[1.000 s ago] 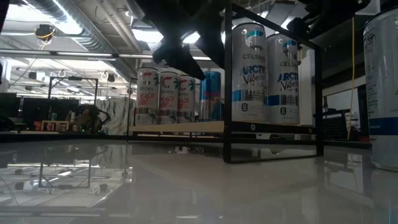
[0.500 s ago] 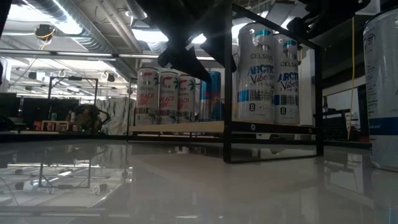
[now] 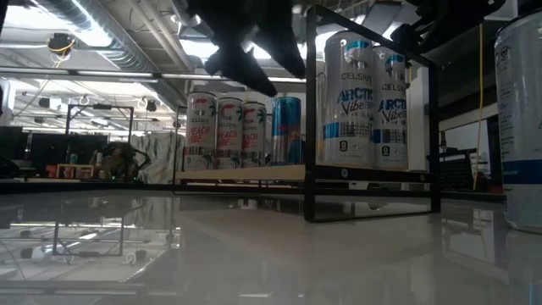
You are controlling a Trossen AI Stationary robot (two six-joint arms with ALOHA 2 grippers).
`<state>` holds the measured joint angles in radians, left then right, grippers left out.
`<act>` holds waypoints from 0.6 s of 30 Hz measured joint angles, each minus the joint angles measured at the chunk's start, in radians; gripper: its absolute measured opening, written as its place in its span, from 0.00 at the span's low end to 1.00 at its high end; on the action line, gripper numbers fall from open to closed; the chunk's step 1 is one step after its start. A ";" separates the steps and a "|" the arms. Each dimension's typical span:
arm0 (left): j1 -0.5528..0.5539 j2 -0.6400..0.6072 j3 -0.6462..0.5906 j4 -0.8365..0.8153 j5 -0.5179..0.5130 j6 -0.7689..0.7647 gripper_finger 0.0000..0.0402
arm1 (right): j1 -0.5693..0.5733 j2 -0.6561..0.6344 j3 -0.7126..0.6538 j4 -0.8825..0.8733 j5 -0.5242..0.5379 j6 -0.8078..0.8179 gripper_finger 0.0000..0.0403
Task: Place canned beverage on shelf
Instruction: Put the white and blue soda can on the shelf and align with the other white and blue soda can
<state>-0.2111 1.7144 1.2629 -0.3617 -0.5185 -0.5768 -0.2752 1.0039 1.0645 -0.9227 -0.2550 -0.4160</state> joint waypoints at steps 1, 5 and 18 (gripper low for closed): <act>-0.005 -0.010 0.000 -0.008 0.010 0.010 0.81 | 0.000 0.000 0.000 0.000 0.000 0.000 0.94; -0.023 -0.045 0.000 -0.019 0.023 0.037 0.81 | 0.001 0.000 0.000 0.003 -0.031 0.023 0.94; -0.062 -0.135 0.001 -0.017 0.005 0.074 0.81 | 0.001 0.000 0.000 0.011 -0.428 0.204 0.94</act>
<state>-0.2735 1.5791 1.2636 -0.3787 -0.5134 -0.5030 -0.2741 1.0039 1.0645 -0.9112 -0.6833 -0.2116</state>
